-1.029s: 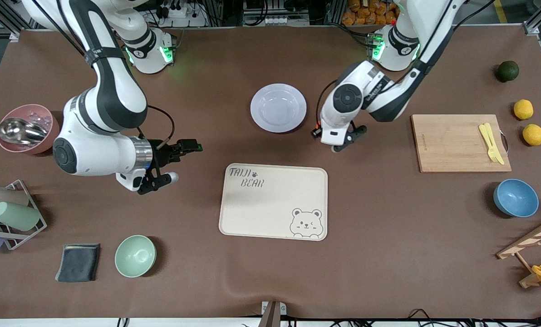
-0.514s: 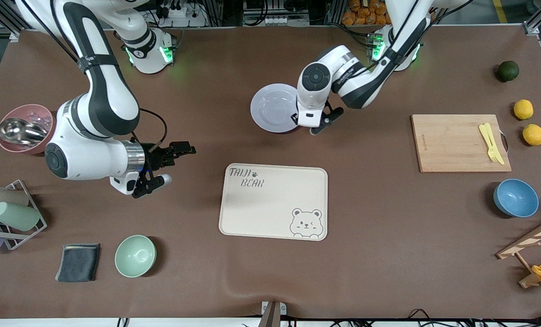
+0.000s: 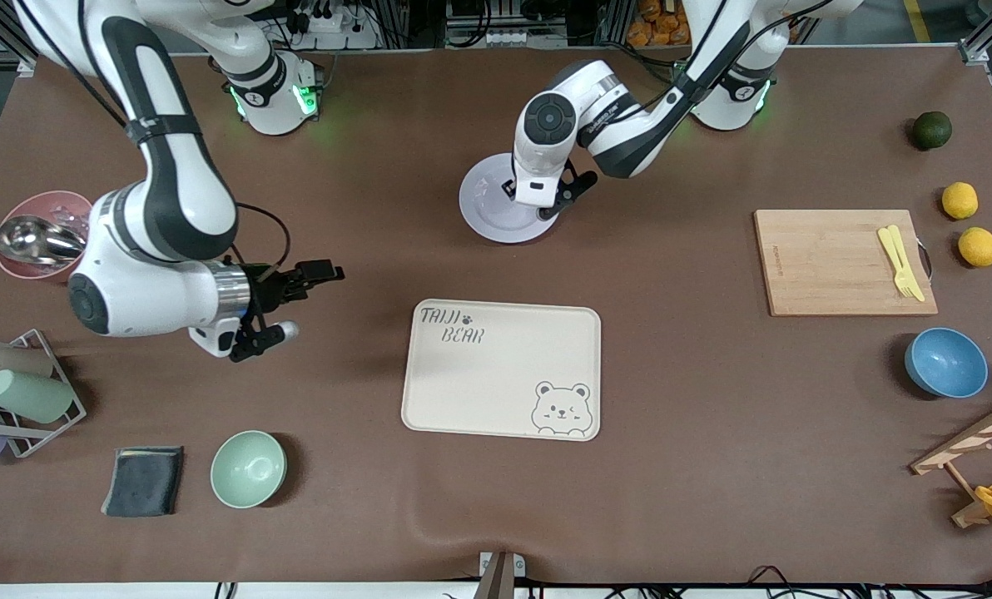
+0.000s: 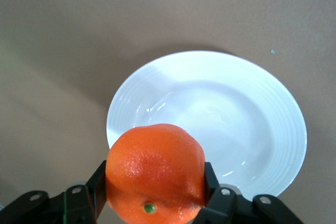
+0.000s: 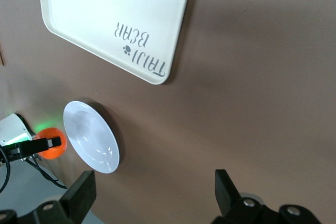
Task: Place orange and plate with both arms
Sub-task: 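Lower the orange onto the white plate and open the left gripper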
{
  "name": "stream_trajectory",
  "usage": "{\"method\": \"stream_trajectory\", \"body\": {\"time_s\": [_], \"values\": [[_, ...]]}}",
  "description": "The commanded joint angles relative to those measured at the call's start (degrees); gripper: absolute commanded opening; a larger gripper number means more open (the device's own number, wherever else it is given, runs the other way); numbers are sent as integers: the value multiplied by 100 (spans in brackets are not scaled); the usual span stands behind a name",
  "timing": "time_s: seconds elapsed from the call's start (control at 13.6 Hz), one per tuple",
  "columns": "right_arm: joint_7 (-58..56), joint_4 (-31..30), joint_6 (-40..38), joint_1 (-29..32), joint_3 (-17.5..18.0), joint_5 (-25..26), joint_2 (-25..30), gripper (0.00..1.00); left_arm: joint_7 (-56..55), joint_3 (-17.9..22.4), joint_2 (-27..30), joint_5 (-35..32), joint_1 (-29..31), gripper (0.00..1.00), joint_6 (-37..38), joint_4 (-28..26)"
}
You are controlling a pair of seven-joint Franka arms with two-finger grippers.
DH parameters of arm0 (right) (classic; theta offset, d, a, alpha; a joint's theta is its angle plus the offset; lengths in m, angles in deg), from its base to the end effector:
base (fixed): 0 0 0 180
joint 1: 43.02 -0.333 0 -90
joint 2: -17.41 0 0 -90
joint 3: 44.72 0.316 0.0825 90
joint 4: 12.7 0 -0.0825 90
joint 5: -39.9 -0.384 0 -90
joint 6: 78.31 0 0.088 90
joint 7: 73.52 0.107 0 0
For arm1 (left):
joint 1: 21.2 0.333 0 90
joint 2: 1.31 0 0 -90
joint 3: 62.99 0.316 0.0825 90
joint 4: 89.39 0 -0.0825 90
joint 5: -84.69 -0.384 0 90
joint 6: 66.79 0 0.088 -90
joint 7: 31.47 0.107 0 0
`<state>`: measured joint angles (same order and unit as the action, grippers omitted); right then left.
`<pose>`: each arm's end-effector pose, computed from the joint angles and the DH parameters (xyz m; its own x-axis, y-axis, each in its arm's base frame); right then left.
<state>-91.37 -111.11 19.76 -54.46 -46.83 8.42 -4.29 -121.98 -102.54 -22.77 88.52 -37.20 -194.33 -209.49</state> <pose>0.5989 0.1498 0.3540 0.9088 0.3428 -0.2381 0.1699 -0.8249 -0.5391 0.3202 -0.4626 0.2695 0.7376 0.6165 -0.2752 0.5932 -0.7865 -0.1721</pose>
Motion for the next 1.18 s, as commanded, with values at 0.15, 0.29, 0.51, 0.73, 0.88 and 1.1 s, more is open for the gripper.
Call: {"method": "stream_trajectory", "body": {"time_s": [0.15,0.29,0.51,0.73,0.88,1.1], "values": [[-140,-2,-16,-25,70,-60,-27,100,-380,35,-648,22,-254,0,-385,311],[-149,-2,-16,1,70,-60,-27,100,-467,61,-780,13,-412,0,-552,328],[-184,-2,-33,36,70,-60,-45,100,-486,79,-1000,-22,-474,2,-737,311],[-193,-2,-33,28,70,-60,-106,100,-538,114,-1036,-110,-483,100,-746,328],[-184,-2,-42,-7,70,-69,-106,100,-950,114,-896,-128,-422,100,-720,477],[-219,-29,-60,-60,105,-78,-89,100,-1066,219,-352,-460,-220,100,-178,863]]}}
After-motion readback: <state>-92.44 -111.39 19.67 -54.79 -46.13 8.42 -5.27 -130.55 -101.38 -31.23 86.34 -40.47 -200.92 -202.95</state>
